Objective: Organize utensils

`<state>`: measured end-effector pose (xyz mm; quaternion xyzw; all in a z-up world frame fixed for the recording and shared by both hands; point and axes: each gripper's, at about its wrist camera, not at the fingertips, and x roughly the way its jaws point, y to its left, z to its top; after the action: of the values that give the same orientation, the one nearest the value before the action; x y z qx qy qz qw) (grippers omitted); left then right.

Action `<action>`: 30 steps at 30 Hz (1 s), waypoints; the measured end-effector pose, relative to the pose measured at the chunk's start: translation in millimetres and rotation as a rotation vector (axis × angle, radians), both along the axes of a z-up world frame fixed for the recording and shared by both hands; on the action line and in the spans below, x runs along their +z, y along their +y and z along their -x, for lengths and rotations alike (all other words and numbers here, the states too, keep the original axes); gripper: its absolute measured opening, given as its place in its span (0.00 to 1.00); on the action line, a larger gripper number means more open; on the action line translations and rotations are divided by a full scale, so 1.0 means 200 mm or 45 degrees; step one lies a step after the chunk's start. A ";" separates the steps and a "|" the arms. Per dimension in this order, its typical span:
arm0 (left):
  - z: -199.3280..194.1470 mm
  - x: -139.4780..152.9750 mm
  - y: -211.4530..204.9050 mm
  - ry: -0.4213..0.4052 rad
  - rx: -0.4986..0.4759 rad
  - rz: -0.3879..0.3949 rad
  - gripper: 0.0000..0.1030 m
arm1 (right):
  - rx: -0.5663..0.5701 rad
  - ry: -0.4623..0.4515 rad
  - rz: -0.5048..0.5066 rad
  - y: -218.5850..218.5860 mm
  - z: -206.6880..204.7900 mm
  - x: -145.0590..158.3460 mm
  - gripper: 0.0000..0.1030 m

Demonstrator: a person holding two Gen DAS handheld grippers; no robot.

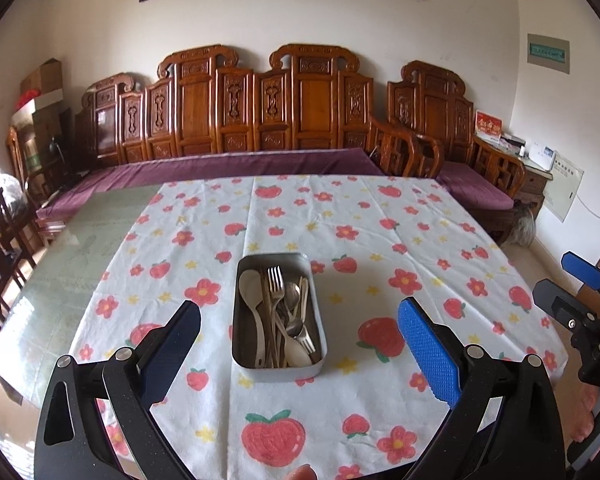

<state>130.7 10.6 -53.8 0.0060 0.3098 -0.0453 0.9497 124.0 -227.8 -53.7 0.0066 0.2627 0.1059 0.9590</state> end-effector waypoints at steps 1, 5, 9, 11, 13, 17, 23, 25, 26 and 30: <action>0.01 0.02 -0.01 -0.013 -0.004 0.001 0.92 | -0.004 -0.013 0.000 0.00 0.01 0.03 0.98; 0.10 0.16 -0.04 -0.091 -0.015 -0.011 0.92 | -0.016 -0.084 0.004 -0.02 0.08 0.14 0.97; 0.17 0.27 -0.05 -0.155 -0.015 0.028 0.92 | -0.020 -0.149 0.004 -0.03 0.14 0.24 0.97; 0.19 0.31 -0.06 -0.168 -0.009 0.015 0.92 | -0.018 -0.172 0.006 -0.03 0.17 0.27 0.97; 0.21 0.33 -0.07 -0.180 -0.011 0.009 0.92 | -0.020 -0.188 0.007 -0.03 0.18 0.29 0.97; 0.24 0.34 -0.09 -0.192 -0.014 0.002 0.92 | -0.026 -0.205 -0.007 -0.04 0.22 0.32 0.97; 0.25 0.34 -0.10 -0.197 -0.016 0.001 0.92 | -0.034 -0.212 -0.006 -0.03 0.22 0.33 0.97; 0.25 0.34 -0.10 -0.199 -0.015 0.003 0.92 | -0.039 -0.211 -0.008 -0.03 0.22 0.33 0.97; 0.25 0.34 -0.10 -0.199 -0.014 0.005 0.92 | -0.040 -0.211 -0.009 -0.03 0.22 0.33 0.97; 0.25 0.33 -0.10 -0.200 -0.012 0.008 0.92 | -0.049 -0.211 -0.010 -0.03 0.22 0.34 0.97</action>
<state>80.6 -8.7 13.0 0.0082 0.2340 -0.0501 0.9709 80.6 -233.9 14.2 0.0065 0.1817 0.0887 0.9793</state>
